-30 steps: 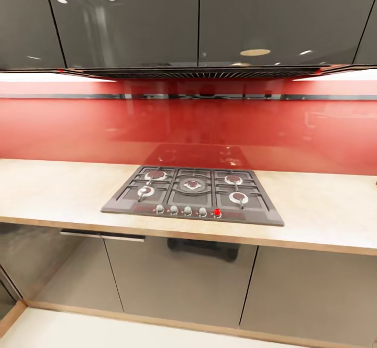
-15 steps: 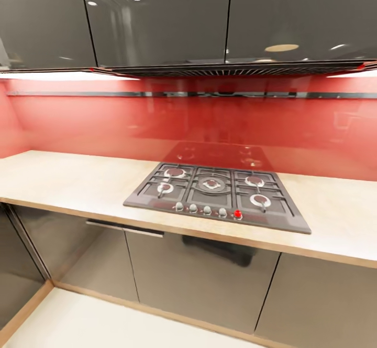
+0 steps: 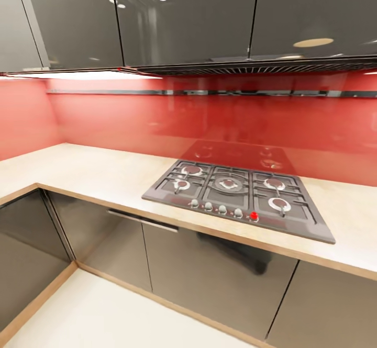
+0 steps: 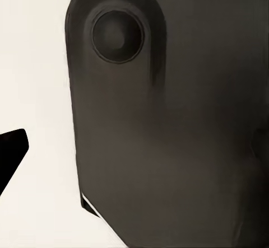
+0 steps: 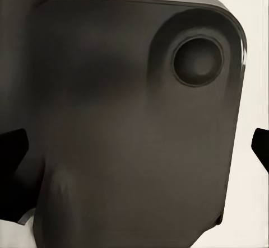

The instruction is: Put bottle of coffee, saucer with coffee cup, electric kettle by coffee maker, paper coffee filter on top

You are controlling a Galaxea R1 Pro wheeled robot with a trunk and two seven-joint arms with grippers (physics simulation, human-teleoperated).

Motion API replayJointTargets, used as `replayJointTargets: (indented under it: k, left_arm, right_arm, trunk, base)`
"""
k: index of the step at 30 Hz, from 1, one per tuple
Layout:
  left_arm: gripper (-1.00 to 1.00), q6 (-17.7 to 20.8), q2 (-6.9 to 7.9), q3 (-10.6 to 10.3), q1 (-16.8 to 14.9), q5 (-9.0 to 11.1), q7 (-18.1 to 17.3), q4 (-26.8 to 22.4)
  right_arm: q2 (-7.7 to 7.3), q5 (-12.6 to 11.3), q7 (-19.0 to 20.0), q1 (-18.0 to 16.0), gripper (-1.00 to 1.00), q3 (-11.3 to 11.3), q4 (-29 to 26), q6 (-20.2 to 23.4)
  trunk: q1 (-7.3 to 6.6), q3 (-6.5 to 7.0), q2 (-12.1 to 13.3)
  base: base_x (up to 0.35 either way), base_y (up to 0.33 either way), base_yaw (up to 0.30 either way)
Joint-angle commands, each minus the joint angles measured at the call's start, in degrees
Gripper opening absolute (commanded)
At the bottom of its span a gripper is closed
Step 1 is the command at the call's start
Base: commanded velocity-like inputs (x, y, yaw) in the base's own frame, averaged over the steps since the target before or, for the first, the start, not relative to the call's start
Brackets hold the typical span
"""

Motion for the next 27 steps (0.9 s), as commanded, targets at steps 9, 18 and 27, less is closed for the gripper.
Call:
replayJointTargets:
  k: [9, 18, 27]
  left_arm:
    - [1.0, -0.8, -0.03, 0.2, 0.0, 0.2, 0.5, 0.1]
    - [1.0, -0.4, -0.08, 0.4, 0.0, 0.2, 0.6, 0.1]
    - [1.0, -0.3, -0.08, 0.5, 0.0, 0.3, 0.7, 0.1]
  right_arm:
    - [-0.08, 0.0, 0.0, 0.0, 1.0, 0.0, 0.0, -0.2]
    - [-0.08, 0.0, 0.0, 0.0, 1.0, 0.0, 0.0, -0.2]
    - [-0.08, 0.0, 0.0, 0.0, 1.0, 0.0, 0.0, -0.2]
  trunk:
    - [-0.02, -0.26, 0.0]
    - [-0.02, -0.46, 0.0]
    - [-1.99, 0.95, 3.6]
  base:
    - [-0.164, -0.16, 0.269]
    - [-0.005, -0.004, 0.272]
    - [0.0, 0.0, 0.272]
